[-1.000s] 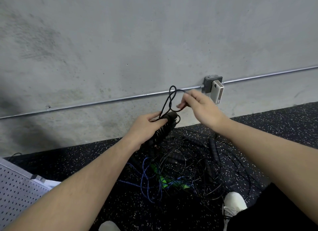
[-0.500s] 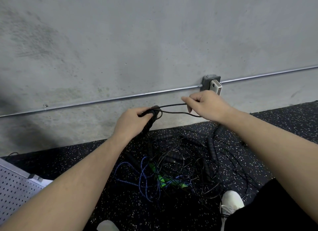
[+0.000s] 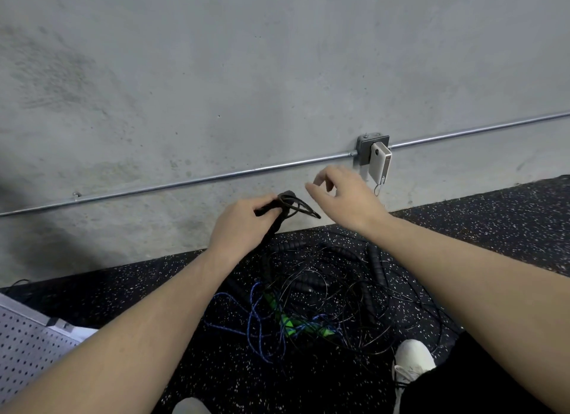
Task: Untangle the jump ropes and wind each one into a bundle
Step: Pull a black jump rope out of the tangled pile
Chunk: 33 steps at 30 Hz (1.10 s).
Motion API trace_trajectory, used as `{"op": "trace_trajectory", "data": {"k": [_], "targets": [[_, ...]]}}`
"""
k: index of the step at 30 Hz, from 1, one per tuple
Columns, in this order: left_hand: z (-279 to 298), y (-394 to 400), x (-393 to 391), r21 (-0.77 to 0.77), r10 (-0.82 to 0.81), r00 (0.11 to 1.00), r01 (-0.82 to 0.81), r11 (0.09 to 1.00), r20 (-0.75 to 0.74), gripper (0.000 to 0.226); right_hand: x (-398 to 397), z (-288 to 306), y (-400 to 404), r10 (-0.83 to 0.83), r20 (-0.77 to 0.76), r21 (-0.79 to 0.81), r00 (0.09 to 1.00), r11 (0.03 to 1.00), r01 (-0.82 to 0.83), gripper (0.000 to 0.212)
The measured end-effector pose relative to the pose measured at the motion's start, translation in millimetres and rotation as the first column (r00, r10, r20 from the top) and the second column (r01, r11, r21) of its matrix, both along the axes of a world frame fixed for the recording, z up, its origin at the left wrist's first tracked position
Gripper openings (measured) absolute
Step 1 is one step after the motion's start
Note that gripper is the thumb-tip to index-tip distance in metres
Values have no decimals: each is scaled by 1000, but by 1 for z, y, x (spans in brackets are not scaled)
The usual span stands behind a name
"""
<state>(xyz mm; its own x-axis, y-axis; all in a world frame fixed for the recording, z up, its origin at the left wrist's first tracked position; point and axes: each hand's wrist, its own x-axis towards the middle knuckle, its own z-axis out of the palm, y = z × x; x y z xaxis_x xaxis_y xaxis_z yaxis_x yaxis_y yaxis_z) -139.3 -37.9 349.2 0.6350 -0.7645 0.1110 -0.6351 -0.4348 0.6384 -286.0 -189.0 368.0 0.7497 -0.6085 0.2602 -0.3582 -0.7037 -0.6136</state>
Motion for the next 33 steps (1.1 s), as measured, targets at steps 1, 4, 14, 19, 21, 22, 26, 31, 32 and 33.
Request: {"op": "trace_trajectory", "data": {"k": [1,4,14,19,21,22,26,31,32,33], "targets": [[0,-1,-3,22,-15,999,14,1000,31,23,1,1,4,-3,52,14,999,1000,3,25],[1,-2,-10,57,-31,995,25,998,99,26,7,4,13,25,100,272,995,961,-51,25],[-5,-2,-17,-28,-104,982,110,994,157,29,5,-6,-1,10,-91,353,996,935,23,50],[-6,-2,-19,3,-108,984,108,994,144,28,5,-6,0,51,41,436,998,898,-64,32],[-4,-2,-15,9,-77,990,77,997,117,27,2,-2,-1,79,133,492,988,860,-135,28],[-3,-1,-13,8,-59,993,58,998,103,27,-1,0,-1,112,171,543,979,818,-189,26],[0,-2,-10,13,-55,995,55,998,82,26,-1,6,-2,66,331,768,941,562,-309,29],[6,-4,3,-22,-8,1000,8,1000,14,27,-7,10,2,146,264,821,953,485,-302,25],[7,-3,4,-23,1,1000,-1,1000,8,27,-10,11,3,214,229,816,950,489,-307,31],[7,-2,4,-25,4,1000,-4,1000,7,27,-10,11,3,233,216,811,948,498,-307,41]]}}
